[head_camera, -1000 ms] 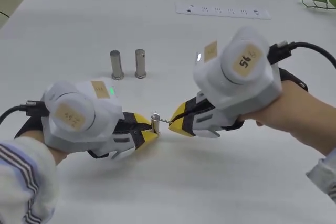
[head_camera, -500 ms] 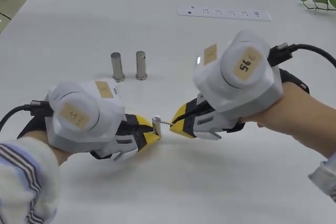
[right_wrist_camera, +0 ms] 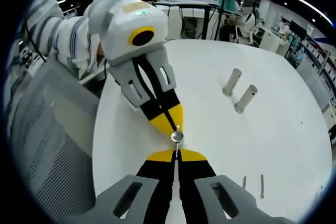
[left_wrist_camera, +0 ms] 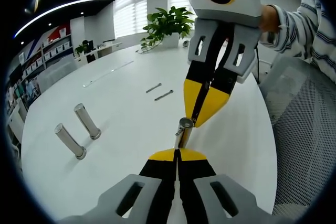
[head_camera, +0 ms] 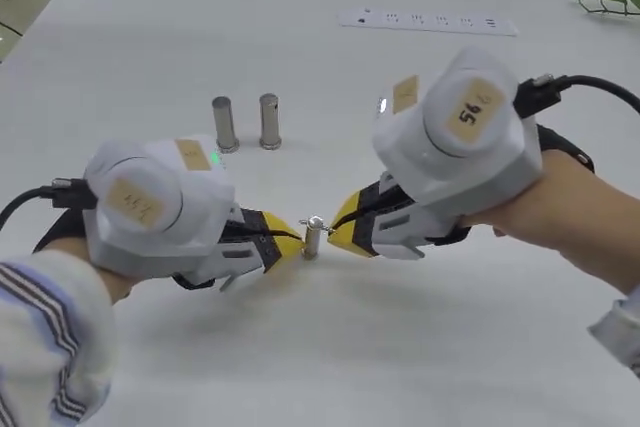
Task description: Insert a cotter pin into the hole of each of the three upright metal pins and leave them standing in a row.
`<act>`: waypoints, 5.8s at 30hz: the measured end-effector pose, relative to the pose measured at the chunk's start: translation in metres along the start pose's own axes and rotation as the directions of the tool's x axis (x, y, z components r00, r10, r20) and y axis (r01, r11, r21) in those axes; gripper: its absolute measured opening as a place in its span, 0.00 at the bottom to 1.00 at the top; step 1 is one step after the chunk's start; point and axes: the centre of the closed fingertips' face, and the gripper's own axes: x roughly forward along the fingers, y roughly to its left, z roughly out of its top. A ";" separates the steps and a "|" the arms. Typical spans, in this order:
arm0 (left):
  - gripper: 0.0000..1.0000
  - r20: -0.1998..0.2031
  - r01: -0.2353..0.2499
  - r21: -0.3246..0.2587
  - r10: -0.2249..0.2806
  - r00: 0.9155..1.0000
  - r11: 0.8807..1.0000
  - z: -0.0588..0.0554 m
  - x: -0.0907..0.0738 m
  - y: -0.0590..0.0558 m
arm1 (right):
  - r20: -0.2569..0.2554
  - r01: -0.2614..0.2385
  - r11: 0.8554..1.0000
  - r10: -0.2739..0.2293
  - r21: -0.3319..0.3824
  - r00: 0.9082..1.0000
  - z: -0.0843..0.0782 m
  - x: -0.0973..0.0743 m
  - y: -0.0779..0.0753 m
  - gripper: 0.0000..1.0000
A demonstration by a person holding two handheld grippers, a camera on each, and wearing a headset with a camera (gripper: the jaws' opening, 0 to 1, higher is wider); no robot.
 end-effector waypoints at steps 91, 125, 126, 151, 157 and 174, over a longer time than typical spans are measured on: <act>0.37 0.003 0.037 -0.035 -0.037 0.999 0.999 -0.016 -0.013 -0.008 | 0.161 0.002 0.995 -0.018 0.100 0.987 0.019 0.012 -0.003 0.14; 0.65 0.068 -0.043 -0.235 0.060 0.996 0.971 -0.028 -0.037 0.002 | 0.091 -0.119 0.988 0.128 -0.102 0.988 0.020 0.021 -0.022 0.10; 0.65 0.072 -0.044 -0.240 0.063 0.995 0.970 -0.028 -0.037 0.003 | 0.096 -0.121 0.987 0.131 -0.102 0.987 0.021 0.021 -0.024 0.10; 0.73 0.086 -0.105 -0.230 0.127 0.988 0.967 -0.027 -0.042 0.023 | 0.118 -0.194 0.965 0.216 -0.177 0.969 0.030 0.032 -0.042 0.11; 0.74 0.086 -0.106 -0.237 0.129 0.988 0.966 -0.027 -0.044 0.025 | 0.108 -0.187 0.962 0.211 -0.200 0.972 0.030 0.032 -0.041 0.19; 0.77 0.096 -0.120 -0.218 0.144 0.985 0.968 -0.017 -0.059 0.048 | 0.264 -0.043 0.995 0.065 -0.089 0.962 0.043 -0.027 -0.050 0.34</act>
